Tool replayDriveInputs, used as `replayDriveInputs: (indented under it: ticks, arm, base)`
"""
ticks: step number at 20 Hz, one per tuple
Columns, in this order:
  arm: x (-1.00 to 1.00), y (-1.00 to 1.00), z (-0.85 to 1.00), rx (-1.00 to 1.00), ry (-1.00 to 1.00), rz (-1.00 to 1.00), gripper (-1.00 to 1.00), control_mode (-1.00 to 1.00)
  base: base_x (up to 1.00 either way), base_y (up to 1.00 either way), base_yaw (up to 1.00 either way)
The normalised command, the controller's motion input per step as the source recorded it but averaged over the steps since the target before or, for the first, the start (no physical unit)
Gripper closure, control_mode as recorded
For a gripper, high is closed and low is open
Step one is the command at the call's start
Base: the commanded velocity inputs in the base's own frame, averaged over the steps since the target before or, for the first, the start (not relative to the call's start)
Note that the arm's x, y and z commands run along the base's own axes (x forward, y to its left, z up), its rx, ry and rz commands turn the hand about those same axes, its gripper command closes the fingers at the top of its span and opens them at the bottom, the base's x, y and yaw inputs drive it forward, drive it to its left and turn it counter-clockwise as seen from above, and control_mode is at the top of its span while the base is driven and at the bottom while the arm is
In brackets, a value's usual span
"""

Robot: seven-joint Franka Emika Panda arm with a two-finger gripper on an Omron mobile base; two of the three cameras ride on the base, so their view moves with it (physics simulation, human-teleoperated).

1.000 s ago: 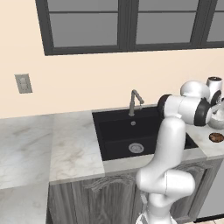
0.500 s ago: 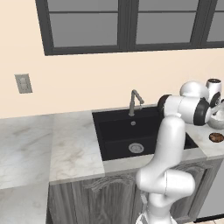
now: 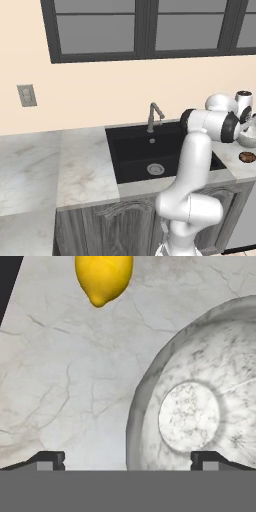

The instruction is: Remove the potato and lemon from the sink. Then move the bowl and cup from the counter to the sink for washing.

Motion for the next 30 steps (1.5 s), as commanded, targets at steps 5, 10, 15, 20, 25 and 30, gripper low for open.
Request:
replayDriveInputs:
  ticks: [5,10,15,20,25,30]
  arm:
    - [0.05,-0.11,-0.05,-0.01,0.00,0.00,-1.00,-1.00]
    - [0.04,-0.09,-0.07,0.00,0.00,0.00,-1.00,-1.00]
    - [0.02,-0.04,-0.09,0.00,0.00,0.00,-1.00,-1.00]
    - [0.00,0.00,-0.13,0.00,0.00,0.00,1.00,-1.00]
    - [0.00,0.00,-0.13,0.00,0.01,-0.01,1.00,-1.00]
    - [0.00,0.00,-0.07,0.00,0.01,0.00,1.00,-1.00]
  base:
    - [0.00,0.00,0.00]
    - [0.00,0.00,0.00]
    - [0.00,0.00,0.00]
    - [0.00,0.00,0.00]
    - [0.00,0.00,0.00]
    - [0.00,0.00,0.00]
